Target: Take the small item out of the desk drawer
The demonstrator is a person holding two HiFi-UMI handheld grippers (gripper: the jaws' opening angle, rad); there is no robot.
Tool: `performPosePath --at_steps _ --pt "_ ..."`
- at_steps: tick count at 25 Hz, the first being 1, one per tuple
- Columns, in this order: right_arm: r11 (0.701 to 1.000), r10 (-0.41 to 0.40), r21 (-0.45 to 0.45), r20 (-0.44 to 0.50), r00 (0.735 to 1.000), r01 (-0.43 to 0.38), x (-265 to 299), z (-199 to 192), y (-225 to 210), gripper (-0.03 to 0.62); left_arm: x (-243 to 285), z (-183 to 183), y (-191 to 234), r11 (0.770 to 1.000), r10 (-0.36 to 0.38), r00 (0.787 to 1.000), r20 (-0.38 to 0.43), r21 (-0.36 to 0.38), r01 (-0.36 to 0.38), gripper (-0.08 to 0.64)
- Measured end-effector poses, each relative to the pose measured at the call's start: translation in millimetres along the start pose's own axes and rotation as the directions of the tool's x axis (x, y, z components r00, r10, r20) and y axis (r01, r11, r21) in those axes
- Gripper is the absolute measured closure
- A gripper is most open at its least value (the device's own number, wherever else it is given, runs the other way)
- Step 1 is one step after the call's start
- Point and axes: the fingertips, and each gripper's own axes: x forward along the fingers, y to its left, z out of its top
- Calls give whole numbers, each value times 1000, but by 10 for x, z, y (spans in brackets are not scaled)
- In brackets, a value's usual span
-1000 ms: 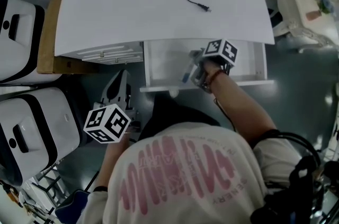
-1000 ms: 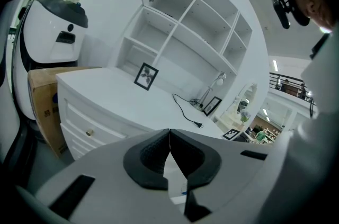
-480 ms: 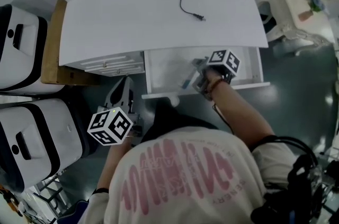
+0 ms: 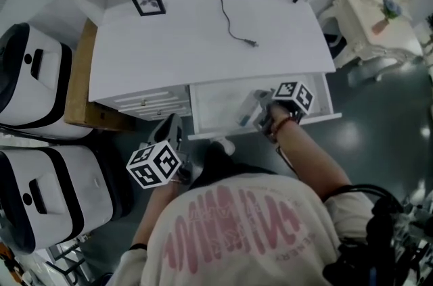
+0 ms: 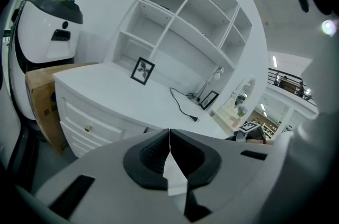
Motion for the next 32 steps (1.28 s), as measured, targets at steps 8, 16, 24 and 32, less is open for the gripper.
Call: performPosePath --at_steps 8,16,24,32 --pt "995 94 -31 89 992 -92 -399 108 179 483 -111 160 -266 999 -50 996 67 23 49 531" --pt "977 209 -79 167 963 -199 -788 150 377 484 -257 154 -520 994 -92 993 77 61 88 531" --pt "925 375 -172 281 884 -338 -1310 279 700 485 -394 119 -715 987 -147 984 98 75 140 531" --pt "871 473 -320 339 813 -374 -1813 323 995 485 -440 245 -928 980 -187 973 135 94 175 531"
